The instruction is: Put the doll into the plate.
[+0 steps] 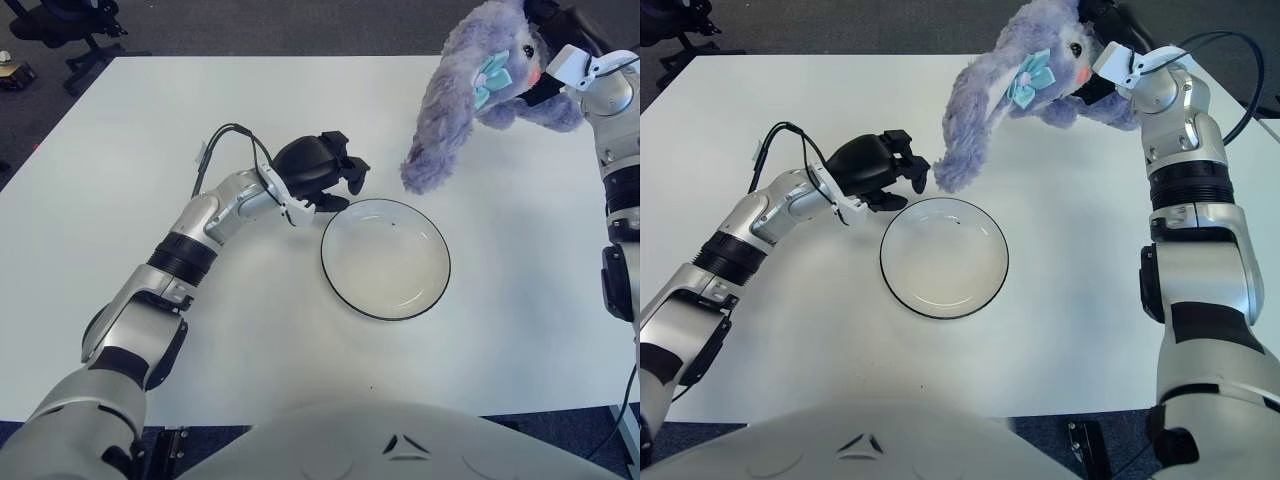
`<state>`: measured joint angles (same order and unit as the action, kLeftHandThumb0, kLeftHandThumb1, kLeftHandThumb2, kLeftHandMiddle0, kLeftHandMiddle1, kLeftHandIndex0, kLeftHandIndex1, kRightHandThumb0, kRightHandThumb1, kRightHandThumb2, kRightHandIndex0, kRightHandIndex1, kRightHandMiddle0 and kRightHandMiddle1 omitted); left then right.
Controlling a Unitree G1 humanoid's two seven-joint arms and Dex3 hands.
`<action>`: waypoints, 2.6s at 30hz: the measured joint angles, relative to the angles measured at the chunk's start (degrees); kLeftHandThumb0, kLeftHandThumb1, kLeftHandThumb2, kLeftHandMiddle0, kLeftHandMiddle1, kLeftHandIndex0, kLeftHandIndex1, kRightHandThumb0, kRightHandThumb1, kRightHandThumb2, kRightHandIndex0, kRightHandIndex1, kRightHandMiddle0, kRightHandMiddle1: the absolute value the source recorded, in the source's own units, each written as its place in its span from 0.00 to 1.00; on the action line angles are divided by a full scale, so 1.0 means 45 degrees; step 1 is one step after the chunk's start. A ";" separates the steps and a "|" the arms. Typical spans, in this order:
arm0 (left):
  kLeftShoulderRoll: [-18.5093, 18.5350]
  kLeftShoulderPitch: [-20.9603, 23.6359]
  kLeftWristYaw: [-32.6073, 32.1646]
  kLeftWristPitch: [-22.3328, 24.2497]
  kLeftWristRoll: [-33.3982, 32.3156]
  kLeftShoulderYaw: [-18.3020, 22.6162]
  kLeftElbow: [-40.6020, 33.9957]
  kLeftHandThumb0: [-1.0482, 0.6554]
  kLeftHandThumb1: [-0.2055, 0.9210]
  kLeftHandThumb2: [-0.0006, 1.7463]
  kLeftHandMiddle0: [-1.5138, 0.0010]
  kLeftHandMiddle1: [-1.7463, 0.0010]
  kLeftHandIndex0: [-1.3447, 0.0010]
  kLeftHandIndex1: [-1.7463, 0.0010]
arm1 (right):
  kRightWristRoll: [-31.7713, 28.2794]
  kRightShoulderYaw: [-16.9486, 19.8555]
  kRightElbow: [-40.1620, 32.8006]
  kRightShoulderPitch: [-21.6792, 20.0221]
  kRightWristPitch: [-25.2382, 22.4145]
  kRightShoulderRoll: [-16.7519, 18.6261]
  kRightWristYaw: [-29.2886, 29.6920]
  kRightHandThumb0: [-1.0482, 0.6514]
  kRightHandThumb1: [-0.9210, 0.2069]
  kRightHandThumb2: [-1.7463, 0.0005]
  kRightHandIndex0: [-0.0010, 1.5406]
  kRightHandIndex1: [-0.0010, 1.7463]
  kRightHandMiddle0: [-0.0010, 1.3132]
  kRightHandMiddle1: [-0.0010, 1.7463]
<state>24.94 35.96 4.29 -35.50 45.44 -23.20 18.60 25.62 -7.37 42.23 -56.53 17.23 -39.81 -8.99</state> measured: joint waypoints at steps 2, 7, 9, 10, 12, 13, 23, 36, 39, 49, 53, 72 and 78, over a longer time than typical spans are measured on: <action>0.0001 0.0001 0.0000 0.0021 0.0000 -0.0004 -0.0016 0.26 1.00 0.63 0.74 0.36 0.48 0.43 | 0.0000 0.0000 0.0002 0.0000 0.0017 0.0000 0.0000 0.87 0.43 0.33 0.33 1.00 0.42 1.00; 0.0041 0.0051 -0.0002 0.0070 -0.0002 0.0001 -0.0010 0.27 1.00 0.62 0.76 0.27 0.46 0.40 | -0.0001 0.0000 0.0018 0.0000 0.0022 -0.0007 -0.0002 0.87 0.43 0.34 0.33 1.00 0.42 1.00; 0.0072 0.0109 -0.0005 0.0068 -0.0003 0.0003 0.0015 0.27 1.00 0.62 0.77 0.26 0.46 0.38 | -0.0001 0.0000 0.0019 0.0000 0.0022 -0.0013 -0.0010 0.87 0.43 0.34 0.33 1.00 0.42 1.00; 0.0085 0.0146 -0.0007 0.0069 -0.0003 0.0004 0.0027 0.27 1.00 0.62 0.77 0.25 0.46 0.38 | -0.0001 0.0000 0.0019 0.0000 0.0022 -0.0016 -0.0014 0.87 0.43 0.34 0.33 1.00 0.41 1.00; 0.0100 0.0191 -0.0012 0.0069 -0.0005 0.0009 0.0036 0.27 1.00 0.62 0.77 0.25 0.46 0.37 | 0.0000 0.0000 0.0018 0.0000 0.0022 -0.0019 -0.0017 0.87 0.42 0.34 0.33 1.00 0.41 1.00; 0.0107 0.0207 -0.0017 0.0069 -0.0007 0.0009 0.0037 0.27 1.00 0.62 0.77 0.25 0.46 0.37 | -0.0001 0.0000 0.0019 0.0000 0.0022 -0.0020 -0.0018 0.87 0.42 0.34 0.33 1.00 0.41 1.00; 0.0123 0.0399 -0.0205 0.0063 -0.0004 0.0007 0.0465 0.28 1.00 0.61 0.77 0.26 0.47 0.34 | -0.0001 0.0000 -0.0006 0.0001 0.0021 -0.0031 -0.0093 0.87 0.41 0.35 0.32 1.00 0.41 1.00; 0.0114 0.0426 -0.0348 -0.0405 -0.0465 0.0005 0.0776 0.28 1.00 0.61 0.76 0.26 0.46 0.33 | -0.0001 0.0000 -0.0114 0.0003 0.0017 -0.0047 -0.0193 0.86 0.40 0.36 0.32 1.00 0.41 1.00; 0.0073 0.0426 -0.0293 -0.0638 -0.0869 0.0011 0.0827 0.28 1.00 0.61 0.76 0.27 0.46 0.33 | -0.0001 0.0000 -0.0132 0.0003 0.0016 -0.0049 -0.0200 0.86 0.40 0.36 0.32 1.00 0.40 1.00; -0.0108 0.0241 0.1167 -0.0841 -0.3618 0.0131 0.0732 0.28 1.00 0.60 0.66 0.57 0.56 0.29 | 0.0004 -0.0001 -0.0160 0.0005 -0.0062 -0.0048 -0.0217 0.86 0.40 0.36 0.31 1.00 0.40 1.00; -0.0248 -0.0051 0.2579 -0.0648 -0.5651 0.0245 0.0124 0.27 1.00 0.60 0.64 0.61 0.58 0.29 | 0.0018 -0.0001 -0.0278 0.0007 -0.0235 -0.0049 -0.0248 0.86 0.40 0.36 0.31 1.00 0.40 1.00; -0.0337 -0.1206 0.6112 0.2340 -0.9277 0.0764 -0.3038 0.22 1.00 0.61 0.59 0.73 0.56 0.31 | 0.0114 -0.0005 -0.0565 0.0039 -0.0475 -0.0074 -0.0252 0.86 0.40 0.37 0.31 1.00 0.40 1.00; -0.0375 -0.1345 0.6731 0.2814 -0.9838 0.0921 -0.3254 0.22 1.00 0.60 0.59 0.74 0.56 0.28 | 0.0130 -0.0006 -0.0630 0.0052 -0.0478 -0.0074 -0.0253 0.86 0.40 0.37 0.31 1.00 0.40 1.00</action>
<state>23.26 29.90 34.58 -22.84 1.17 -19.06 3.96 26.21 -7.40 39.39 -56.30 15.08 -40.15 -10.13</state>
